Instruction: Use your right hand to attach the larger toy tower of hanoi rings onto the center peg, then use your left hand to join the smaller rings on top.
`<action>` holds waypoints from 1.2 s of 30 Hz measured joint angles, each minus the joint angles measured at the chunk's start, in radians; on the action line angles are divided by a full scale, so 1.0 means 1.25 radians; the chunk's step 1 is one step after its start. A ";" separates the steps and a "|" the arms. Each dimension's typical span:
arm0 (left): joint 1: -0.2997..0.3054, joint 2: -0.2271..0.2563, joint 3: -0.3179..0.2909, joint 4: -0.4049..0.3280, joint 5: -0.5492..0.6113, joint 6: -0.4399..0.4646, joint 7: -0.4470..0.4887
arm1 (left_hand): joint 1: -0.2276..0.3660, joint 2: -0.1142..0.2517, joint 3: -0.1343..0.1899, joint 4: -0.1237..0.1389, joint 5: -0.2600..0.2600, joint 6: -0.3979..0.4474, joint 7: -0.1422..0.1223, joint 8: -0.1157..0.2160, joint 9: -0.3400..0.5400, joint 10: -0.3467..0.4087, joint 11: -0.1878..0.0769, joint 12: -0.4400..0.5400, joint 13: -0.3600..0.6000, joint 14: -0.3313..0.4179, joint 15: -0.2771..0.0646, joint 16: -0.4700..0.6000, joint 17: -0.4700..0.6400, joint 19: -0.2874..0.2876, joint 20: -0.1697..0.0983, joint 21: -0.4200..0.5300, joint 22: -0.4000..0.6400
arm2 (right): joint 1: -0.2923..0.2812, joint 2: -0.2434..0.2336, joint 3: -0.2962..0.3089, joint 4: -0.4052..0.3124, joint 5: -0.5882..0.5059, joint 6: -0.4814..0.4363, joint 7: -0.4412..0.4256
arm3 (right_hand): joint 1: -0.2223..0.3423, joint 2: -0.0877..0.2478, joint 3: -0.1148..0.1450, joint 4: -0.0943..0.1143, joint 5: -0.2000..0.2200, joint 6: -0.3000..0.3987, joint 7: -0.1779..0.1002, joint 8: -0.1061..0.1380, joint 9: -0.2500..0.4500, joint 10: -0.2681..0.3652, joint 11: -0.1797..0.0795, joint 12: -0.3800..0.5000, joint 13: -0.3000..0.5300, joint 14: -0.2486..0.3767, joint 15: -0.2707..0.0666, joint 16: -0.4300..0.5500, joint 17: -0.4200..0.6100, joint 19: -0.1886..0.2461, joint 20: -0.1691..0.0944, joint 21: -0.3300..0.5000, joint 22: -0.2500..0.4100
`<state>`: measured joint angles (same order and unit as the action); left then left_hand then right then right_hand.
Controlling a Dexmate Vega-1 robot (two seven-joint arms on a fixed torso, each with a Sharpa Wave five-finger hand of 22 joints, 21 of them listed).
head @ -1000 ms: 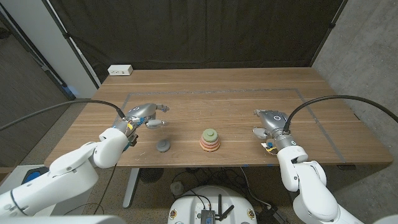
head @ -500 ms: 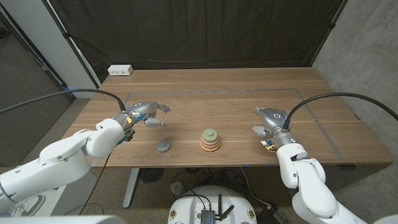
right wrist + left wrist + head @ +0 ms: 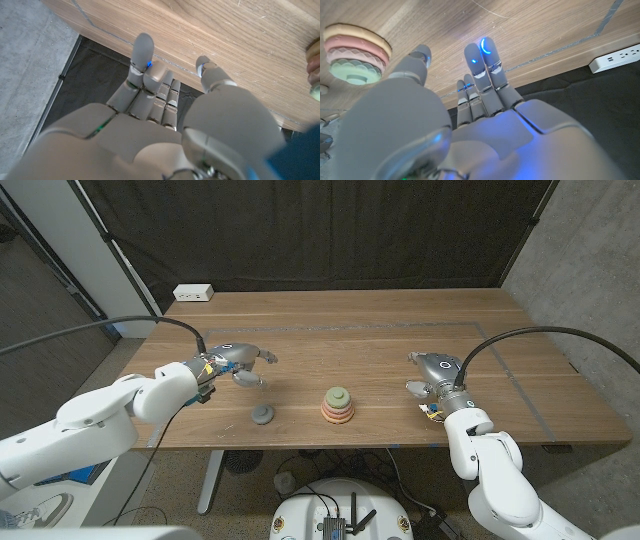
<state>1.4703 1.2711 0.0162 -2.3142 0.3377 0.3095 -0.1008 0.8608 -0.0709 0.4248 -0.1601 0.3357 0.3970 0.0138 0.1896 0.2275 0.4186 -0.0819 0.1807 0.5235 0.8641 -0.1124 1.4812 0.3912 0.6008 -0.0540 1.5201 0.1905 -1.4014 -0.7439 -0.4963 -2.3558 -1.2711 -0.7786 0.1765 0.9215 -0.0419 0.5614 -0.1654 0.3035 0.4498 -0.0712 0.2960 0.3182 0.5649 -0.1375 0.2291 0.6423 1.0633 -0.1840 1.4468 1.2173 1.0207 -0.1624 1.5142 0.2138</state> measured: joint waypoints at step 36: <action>0.104 -0.044 -0.104 0.002 0.084 -0.080 -0.153 | -0.008 -0.015 -0.017 -0.003 -0.006 -0.089 0.013 -0.007 -0.011 -0.081 0.019 0.000 -0.022 -0.011 0.006 -0.006 -0.009 -0.009 0.000 -0.008 -0.004 | 0.026 0.003 -0.021 0.005 -0.032 -0.014 0.059 | -0.005 0.005 0.003 0.003 0.003 -0.004 0.004 0.000 0.000 0.000 0.000 -0.004 0.007 0.000 0.000 0.000 0.002 0.000 0.000 0.000 -0.004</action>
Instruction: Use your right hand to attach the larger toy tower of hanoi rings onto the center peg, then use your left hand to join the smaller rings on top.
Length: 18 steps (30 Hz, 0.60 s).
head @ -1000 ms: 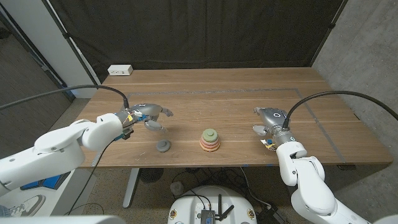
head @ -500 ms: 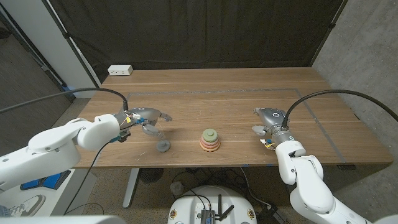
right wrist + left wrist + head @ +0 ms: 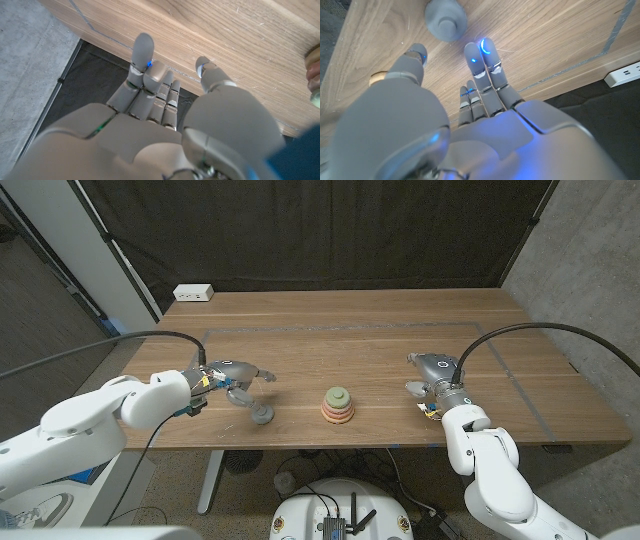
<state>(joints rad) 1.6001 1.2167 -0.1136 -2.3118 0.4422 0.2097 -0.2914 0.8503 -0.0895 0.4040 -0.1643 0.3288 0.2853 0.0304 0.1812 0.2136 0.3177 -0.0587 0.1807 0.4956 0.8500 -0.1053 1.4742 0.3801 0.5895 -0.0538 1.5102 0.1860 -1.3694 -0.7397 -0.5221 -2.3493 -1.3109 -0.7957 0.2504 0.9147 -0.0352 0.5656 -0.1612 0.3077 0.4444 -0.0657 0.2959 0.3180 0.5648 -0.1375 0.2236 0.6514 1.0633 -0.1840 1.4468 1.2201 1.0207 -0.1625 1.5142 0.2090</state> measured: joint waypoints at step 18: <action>0.024 -0.042 -0.005 0.002 0.079 -0.027 -0.021 | 0.004 -0.004 -0.003 -0.003 0.000 -0.004 0.004 0.003 -0.004 -0.004 0.004 0.004 -0.004 0.000 0.000 0.000 -0.003 0.000 0.000 0.000 0.002 | 0.001 0.014 -0.001 0.002 -0.019 0.005 0.017 | 0.007 0.006 0.000 0.000 0.000 0.000 0.000 0.000 0.000 0.000 0.000 -0.004 0.000 0.000 0.000 0.000 -0.002 0.000 0.000 0.000 0.001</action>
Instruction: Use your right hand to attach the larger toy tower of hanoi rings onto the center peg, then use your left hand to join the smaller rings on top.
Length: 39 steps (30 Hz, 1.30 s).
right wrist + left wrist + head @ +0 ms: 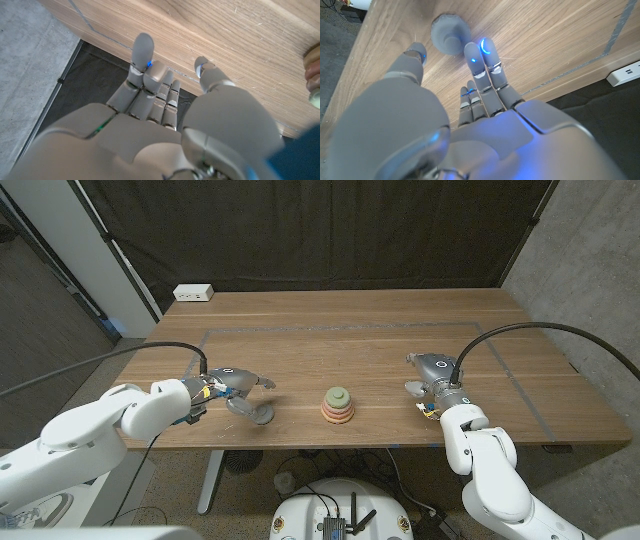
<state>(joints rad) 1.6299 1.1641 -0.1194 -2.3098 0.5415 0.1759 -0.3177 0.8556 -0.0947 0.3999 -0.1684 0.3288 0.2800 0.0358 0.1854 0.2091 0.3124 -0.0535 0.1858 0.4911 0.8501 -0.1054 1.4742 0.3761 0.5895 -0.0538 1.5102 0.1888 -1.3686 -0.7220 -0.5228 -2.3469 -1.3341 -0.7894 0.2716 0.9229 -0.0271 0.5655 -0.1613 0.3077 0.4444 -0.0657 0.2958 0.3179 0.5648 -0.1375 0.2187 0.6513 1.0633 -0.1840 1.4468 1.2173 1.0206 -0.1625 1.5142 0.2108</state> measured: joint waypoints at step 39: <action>-0.059 0.008 0.112 0.028 0.044 0.058 0.005 | 0.010 0.003 -0.004 0.004 0.000 0.006 0.000 0.012 -0.004 0.015 0.000 0.010 -0.014 0.000 0.000 0.000 0.000 0.000 0.000 0.000 0.000 | -0.001 0.016 0.009 0.009 -0.016 0.009 0.029 | -0.004 0.004 0.000 0.000 0.012 0.000 0.000 0.000 0.000 0.003 0.000 -0.002 0.004 0.000 0.000 0.000 0.000 0.000 0.000 0.000 0.000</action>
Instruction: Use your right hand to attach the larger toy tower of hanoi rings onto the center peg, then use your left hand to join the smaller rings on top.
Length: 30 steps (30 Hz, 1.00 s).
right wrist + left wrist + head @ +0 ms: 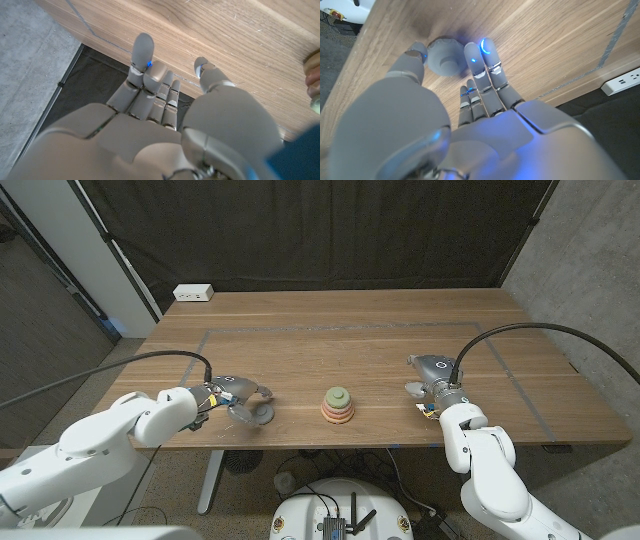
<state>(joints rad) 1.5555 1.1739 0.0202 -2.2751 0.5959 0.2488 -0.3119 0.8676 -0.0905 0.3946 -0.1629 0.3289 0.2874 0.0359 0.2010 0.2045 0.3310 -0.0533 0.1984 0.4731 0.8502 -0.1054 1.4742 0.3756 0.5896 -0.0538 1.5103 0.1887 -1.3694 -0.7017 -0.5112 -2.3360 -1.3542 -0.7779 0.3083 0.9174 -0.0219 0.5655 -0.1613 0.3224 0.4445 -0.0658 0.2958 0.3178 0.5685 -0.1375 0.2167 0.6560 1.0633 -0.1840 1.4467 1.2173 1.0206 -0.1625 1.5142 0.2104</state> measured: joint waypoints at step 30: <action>-0.025 0.062 0.092 0.006 -0.044 0.076 0.101 | 0.004 0.004 -0.006 0.001 0.000 0.016 -0.007 0.006 0.000 0.013 -0.013 0.002 -0.004 0.003 -0.003 0.000 0.000 0.003 -0.003 0.000 0.000 | -0.010 0.000 0.006 -0.003 0.003 -0.009 -0.001 | -0.005 0.005 0.003 0.003 0.005 0.000 0.000 0.000 0.000 0.003 -0.003 0.000 0.000 0.000 0.000 0.000 0.002 0.000 0.000 0.003 -0.001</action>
<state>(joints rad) 1.5248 1.2508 0.1351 -2.2670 0.5404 0.3433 -0.1855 0.8730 -0.0851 0.3874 -0.1614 0.3289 0.3073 0.0267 0.2086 0.2047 0.3470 -0.0694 0.2003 0.4679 0.8540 -0.1092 1.4742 0.3759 0.5934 -0.0576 1.5103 0.1888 -1.3821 -0.7021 -0.5031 -2.3395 -1.3501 -0.7892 0.3066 0.9106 -0.0151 0.5698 -0.1570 0.3293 0.4446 -0.0658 0.2958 0.3178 0.5720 -0.1411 0.2167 0.6558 1.0633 -0.1840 1.4467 1.2203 1.0207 -0.1625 1.5179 0.2090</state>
